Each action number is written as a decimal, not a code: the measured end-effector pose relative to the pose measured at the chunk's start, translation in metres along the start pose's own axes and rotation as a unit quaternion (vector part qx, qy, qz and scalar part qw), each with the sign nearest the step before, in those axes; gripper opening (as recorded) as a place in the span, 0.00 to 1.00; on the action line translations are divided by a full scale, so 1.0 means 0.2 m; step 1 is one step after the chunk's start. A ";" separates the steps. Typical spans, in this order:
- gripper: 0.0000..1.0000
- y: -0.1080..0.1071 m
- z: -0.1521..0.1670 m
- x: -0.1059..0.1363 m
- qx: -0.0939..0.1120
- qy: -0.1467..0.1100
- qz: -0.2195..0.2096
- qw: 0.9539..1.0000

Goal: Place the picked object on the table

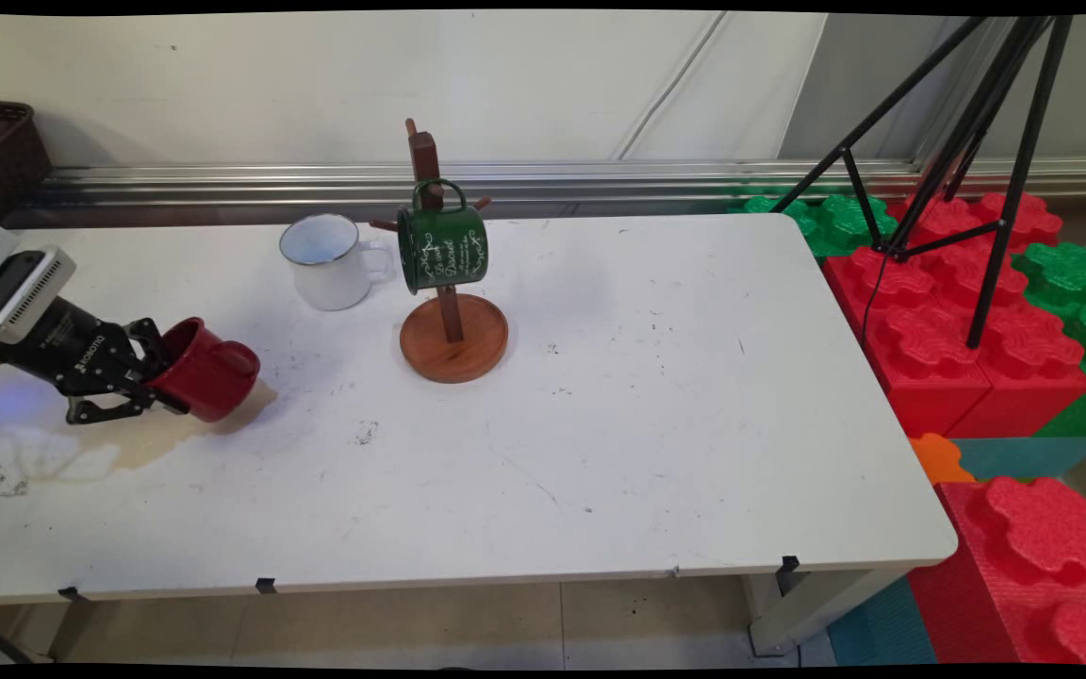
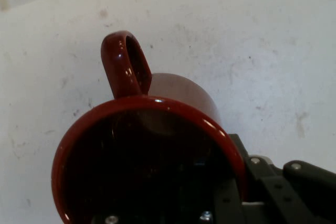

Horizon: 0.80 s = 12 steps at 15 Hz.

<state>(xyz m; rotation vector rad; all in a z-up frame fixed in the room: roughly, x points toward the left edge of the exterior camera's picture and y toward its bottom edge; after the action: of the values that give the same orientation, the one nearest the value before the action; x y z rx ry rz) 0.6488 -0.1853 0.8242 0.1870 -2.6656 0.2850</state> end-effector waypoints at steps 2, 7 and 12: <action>0.00 0.00 0.00 0.01 -0.001 -0.003 0.003 1.000; 0.00 0.01 0.00 0.02 -0.004 -0.010 0.013 1.000; 0.00 0.01 0.00 0.04 -0.004 -0.013 0.019 1.000</action>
<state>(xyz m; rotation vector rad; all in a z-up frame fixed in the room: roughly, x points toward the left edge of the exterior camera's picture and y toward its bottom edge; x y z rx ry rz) 0.6415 -0.1846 0.8274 0.1377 -2.6980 0.2870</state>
